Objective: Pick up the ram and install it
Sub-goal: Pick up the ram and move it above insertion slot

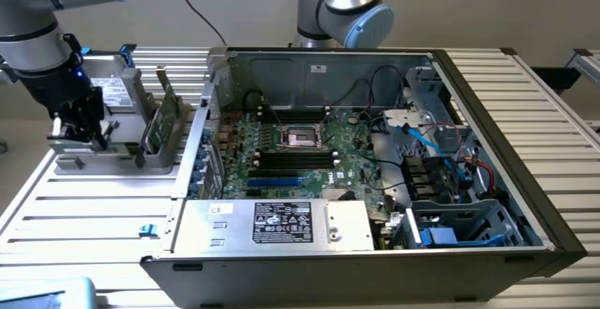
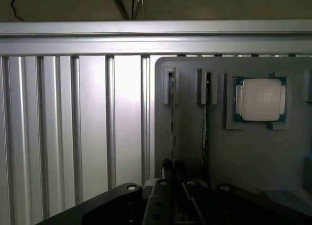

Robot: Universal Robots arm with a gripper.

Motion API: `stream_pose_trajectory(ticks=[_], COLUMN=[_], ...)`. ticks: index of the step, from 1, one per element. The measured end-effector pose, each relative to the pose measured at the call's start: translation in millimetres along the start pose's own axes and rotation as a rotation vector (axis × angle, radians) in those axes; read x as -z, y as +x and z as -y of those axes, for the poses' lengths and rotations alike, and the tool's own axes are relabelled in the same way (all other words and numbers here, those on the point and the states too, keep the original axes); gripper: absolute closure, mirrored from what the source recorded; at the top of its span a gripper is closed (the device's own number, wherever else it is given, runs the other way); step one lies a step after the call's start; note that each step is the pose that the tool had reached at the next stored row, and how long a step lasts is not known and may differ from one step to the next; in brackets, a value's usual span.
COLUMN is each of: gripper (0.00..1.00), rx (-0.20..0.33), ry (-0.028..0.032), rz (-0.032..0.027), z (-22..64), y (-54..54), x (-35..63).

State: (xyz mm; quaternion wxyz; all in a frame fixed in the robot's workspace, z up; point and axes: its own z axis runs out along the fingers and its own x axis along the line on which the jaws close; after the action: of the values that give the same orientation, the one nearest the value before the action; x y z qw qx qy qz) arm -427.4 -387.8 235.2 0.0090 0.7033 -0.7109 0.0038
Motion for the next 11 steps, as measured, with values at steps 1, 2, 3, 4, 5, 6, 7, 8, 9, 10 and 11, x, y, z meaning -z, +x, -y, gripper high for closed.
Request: stream_pose_trajectory(ticks=[1,2,3,4,5,6,7,8,9,10,11], gripper=[0.87,0.87,0.87,0.87,0.87,0.87,0.87,0.87,0.87,0.87,0.87], rx=[0.0,0.0,0.0,0.0,0.0,0.0,0.0,0.0,0.0,0.0,0.0], ry=[0.0004,0.0006,0.0007,0.0006,0.0006,0.0007,0.0009,0.0007,0.0009,0.0009,0.0008], rz=[0.0001,0.0001,0.0001,0.0,0.0,0.0001,0.0001,0.0,0.0001,0.0001,0.0], z=[0.0,-0.1,-0.1,-0.1,-0.2,-0.2,-0.2,-0.3,-0.3,-0.4,-0.4], y=[0.1,0.2,0.2,0.3,0.4,0.5,0.5,0.6,0.7,0.8,0.9], x=[4.3,8.8,13.2,17.8,22.4,26.7,31.6,36.1,40.6,45.2,49.4])
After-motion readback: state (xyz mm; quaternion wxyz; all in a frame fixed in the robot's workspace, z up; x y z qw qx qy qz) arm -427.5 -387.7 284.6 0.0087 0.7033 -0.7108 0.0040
